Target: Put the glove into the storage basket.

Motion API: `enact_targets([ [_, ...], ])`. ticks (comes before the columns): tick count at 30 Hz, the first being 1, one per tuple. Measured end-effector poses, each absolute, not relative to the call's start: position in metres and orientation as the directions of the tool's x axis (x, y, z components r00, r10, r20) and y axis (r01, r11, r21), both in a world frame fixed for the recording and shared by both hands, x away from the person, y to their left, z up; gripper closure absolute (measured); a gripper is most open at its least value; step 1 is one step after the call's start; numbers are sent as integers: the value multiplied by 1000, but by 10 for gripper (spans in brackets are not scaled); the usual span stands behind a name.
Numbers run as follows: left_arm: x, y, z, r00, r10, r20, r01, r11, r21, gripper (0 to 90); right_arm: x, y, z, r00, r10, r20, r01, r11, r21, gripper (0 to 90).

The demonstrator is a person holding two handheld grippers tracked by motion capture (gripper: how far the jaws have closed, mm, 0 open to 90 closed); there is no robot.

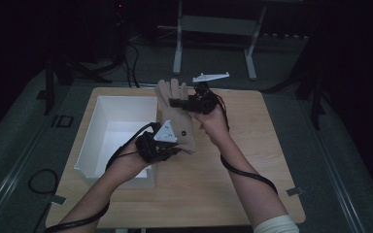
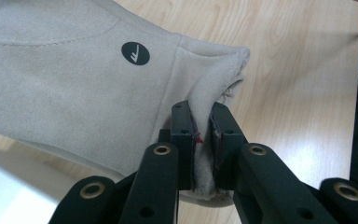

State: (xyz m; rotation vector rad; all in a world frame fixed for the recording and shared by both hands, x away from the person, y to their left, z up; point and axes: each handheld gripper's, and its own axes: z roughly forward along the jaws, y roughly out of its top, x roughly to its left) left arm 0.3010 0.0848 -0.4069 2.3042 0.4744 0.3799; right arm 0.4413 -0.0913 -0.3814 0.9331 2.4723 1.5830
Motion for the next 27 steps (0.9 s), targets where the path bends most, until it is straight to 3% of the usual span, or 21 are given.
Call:
enact_targets([
  [27, 277, 183, -411, 805, 584, 104, 335, -592, 733, 829, 440, 14, -381, -863, 420, 280, 435, 340, 834, 656],
])
